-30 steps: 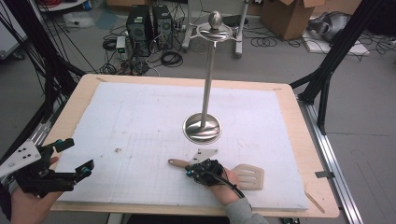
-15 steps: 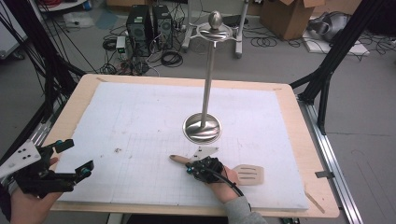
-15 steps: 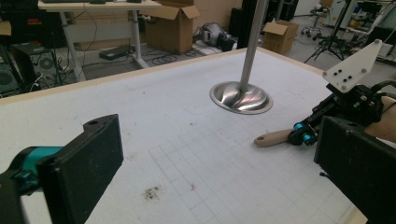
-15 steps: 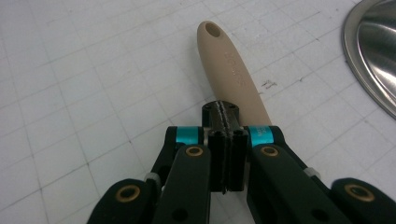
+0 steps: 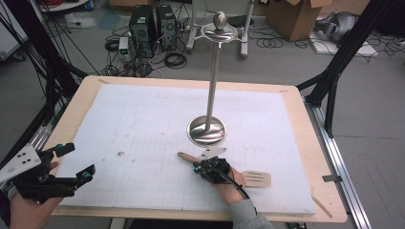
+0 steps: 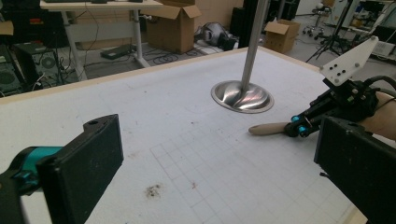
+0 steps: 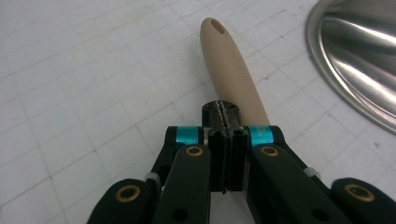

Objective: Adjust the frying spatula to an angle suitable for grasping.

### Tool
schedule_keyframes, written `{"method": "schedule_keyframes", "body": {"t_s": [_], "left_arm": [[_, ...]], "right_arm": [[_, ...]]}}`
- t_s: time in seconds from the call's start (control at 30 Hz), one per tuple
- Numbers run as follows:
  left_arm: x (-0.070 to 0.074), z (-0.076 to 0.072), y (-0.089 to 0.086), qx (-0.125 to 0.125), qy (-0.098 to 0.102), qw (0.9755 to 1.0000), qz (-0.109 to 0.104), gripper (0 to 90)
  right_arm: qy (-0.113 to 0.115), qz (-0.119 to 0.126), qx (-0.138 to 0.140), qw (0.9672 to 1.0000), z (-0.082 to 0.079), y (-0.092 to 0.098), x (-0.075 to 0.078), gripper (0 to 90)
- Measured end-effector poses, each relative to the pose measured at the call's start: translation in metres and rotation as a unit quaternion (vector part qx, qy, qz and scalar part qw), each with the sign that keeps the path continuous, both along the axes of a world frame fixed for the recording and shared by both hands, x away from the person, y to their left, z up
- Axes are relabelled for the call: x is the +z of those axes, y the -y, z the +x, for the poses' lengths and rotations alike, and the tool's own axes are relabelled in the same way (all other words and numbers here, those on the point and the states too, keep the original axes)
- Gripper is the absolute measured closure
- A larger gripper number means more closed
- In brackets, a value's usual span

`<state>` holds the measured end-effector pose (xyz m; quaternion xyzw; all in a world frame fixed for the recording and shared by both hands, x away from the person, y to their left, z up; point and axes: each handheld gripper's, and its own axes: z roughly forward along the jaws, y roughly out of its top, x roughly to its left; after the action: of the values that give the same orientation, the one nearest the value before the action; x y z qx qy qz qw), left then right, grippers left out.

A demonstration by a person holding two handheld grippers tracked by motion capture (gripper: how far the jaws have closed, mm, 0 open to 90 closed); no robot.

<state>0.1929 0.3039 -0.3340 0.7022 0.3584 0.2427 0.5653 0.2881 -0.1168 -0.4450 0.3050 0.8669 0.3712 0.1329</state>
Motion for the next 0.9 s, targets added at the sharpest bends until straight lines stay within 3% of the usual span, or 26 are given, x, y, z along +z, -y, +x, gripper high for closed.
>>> {"method": "schedule_keyframes", "body": {"t_s": [0.53, 0.8, 0.87, 0.9], "left_arm": [[-0.001, 0.000, 0.000, 0.001, -0.001, 1.0000, 0.000, 1.8], [-0.001, 0.001, 0.001, 0.000, -0.002, 1.0000, 0.001, 1.8], [-0.001, 0.002, 0.001, 0.000, -0.003, 1.0000, 0.002, 1.8], [-0.001, 0.002, 0.001, 0.000, -0.004, 1.0000, 0.001, 1.8]], "right_arm": [[-0.004, 0.004, -0.051, 0.9987, 0.009, 0.013, 0.000, 90.0], [-0.004, 0.005, -0.064, 0.9980, 0.009, 0.015, 0.000, 90.0], [-0.007, 0.014, -0.064, 0.9978, 0.008, 0.018, 0.002, 90.0], [-0.008, 0.032, -0.065, 0.9974, 0.008, 0.021, 0.005, 90.0]]}}
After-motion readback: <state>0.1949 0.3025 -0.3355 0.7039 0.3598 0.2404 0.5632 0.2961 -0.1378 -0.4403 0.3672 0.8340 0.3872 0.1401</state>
